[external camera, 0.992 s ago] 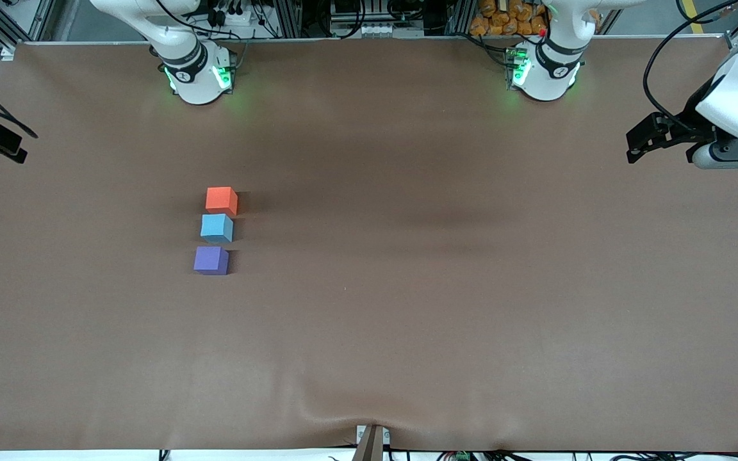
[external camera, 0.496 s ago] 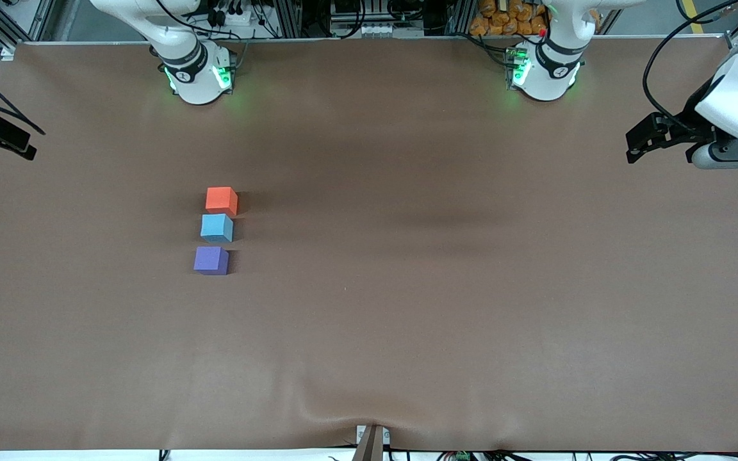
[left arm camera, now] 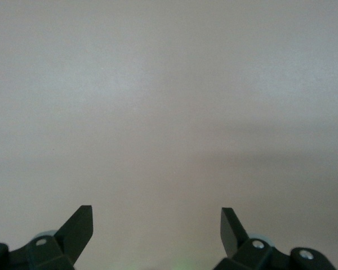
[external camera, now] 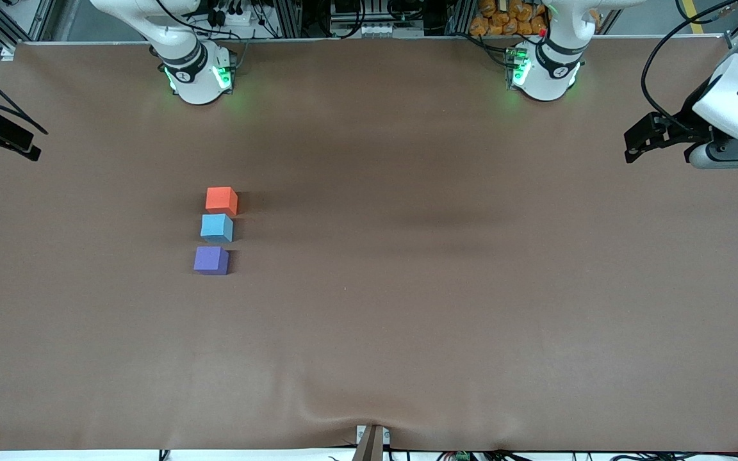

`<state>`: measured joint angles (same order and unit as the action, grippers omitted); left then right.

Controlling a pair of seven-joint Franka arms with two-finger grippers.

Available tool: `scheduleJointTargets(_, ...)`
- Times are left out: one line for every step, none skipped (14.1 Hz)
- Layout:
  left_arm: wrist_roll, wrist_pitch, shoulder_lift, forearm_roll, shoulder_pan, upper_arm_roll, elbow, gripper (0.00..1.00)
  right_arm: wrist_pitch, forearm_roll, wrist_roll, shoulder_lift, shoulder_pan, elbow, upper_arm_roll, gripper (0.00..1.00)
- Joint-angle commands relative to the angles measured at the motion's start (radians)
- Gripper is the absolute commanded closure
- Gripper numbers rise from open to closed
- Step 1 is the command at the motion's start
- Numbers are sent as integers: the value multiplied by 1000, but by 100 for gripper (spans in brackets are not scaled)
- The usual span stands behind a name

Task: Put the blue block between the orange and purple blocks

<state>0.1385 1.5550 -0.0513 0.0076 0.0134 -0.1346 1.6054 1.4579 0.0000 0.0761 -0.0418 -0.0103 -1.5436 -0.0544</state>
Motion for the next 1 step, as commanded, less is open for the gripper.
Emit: scheduleJointTargets(13,4,4,2,2,-2,-9,0,18,25,-10,-29,-17,-32,8,0)
